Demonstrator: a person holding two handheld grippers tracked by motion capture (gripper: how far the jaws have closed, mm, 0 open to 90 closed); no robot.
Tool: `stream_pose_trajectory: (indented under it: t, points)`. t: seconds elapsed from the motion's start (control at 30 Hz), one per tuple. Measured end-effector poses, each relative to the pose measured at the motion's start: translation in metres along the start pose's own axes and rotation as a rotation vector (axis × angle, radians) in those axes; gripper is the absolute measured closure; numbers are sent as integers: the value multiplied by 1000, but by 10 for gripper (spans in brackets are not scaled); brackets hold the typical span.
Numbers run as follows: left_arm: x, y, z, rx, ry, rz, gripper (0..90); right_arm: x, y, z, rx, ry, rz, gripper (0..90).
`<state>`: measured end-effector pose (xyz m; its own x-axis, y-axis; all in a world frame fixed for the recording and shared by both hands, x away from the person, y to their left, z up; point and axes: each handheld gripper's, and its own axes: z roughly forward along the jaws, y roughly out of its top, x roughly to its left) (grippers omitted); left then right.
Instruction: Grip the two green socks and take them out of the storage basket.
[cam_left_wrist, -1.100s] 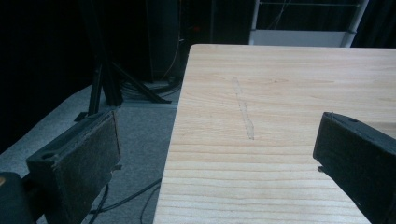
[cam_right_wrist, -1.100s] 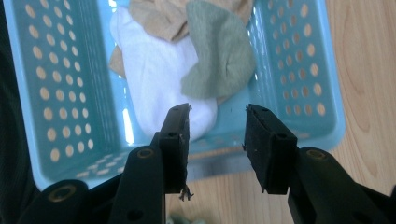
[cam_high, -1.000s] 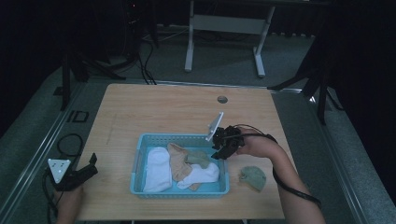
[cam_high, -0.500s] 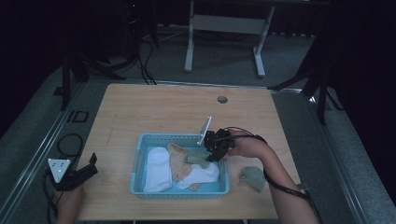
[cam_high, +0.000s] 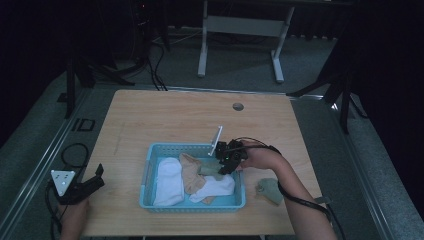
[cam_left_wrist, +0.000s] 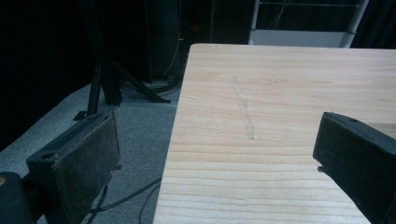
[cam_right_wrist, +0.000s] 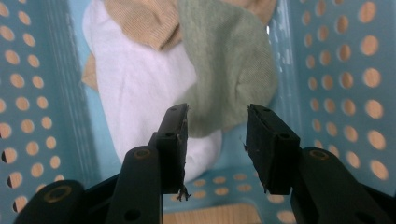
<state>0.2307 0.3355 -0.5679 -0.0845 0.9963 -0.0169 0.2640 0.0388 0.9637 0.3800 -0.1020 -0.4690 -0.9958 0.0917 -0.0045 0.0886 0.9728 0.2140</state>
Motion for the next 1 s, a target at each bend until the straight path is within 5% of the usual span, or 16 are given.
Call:
stream_pose_trajectory:
  t: [0.4,0.63,0.8,1.0]
  points:
    - [0,0,0,0,2,1,3,5,15,18,41,15,-31,578]
    - [0,0,0,-1,2,2,3,7,19,32,83,30,-47,692]
    - [0,0,0,-1,2,2,4,10,20,28,86,31,-59,815]
    - [0,0,0,0,4,3,4,10,18,13,59,15,-67,831]
